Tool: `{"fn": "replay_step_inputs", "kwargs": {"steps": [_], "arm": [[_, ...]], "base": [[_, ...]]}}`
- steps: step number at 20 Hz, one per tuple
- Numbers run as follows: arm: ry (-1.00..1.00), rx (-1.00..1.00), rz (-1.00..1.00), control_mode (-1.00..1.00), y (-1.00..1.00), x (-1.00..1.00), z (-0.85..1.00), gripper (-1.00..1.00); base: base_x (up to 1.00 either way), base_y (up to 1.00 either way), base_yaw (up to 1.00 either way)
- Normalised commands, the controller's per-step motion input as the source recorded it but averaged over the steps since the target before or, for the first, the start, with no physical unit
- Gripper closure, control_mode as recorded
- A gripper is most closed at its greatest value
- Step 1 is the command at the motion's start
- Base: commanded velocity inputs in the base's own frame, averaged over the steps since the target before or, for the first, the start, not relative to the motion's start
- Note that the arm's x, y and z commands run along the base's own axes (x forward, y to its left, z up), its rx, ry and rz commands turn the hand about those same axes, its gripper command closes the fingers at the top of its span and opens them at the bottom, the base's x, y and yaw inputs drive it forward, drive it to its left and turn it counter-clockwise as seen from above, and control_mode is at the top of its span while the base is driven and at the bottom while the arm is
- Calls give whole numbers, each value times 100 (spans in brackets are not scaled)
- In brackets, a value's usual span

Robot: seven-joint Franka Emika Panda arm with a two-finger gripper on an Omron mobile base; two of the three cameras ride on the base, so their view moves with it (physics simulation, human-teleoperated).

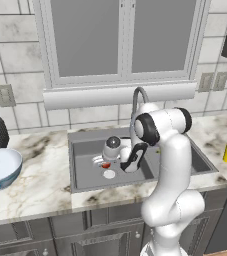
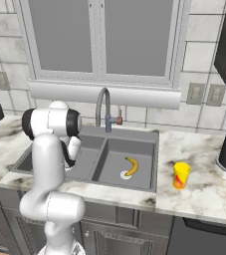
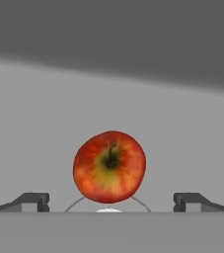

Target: Remove the banana and apple from the sink. Then move the bowl and cup from the counter to the sink for washing.

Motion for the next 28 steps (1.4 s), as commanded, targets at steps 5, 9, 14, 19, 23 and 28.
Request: {"fn": "replay_step_inputs", "kwargs": {"steps": [5,9,14,19,23,28], "arm": [[3,0,0,-100,0,16,-8,-100],[1,0,0,-100,0,17,-7,-100],[0,0,0,-100,0,16,-4,-100],[1,0,0,-100,2,12,-1,-100],[2,0,0,-100,3,11,-3,-100],[4,0,0,-100,3,13,-6,-100]], "base": [[0,0,0],[0,0,0],[0,0,0],[0,0,0],[0,0,0],[0,0,0]]}}
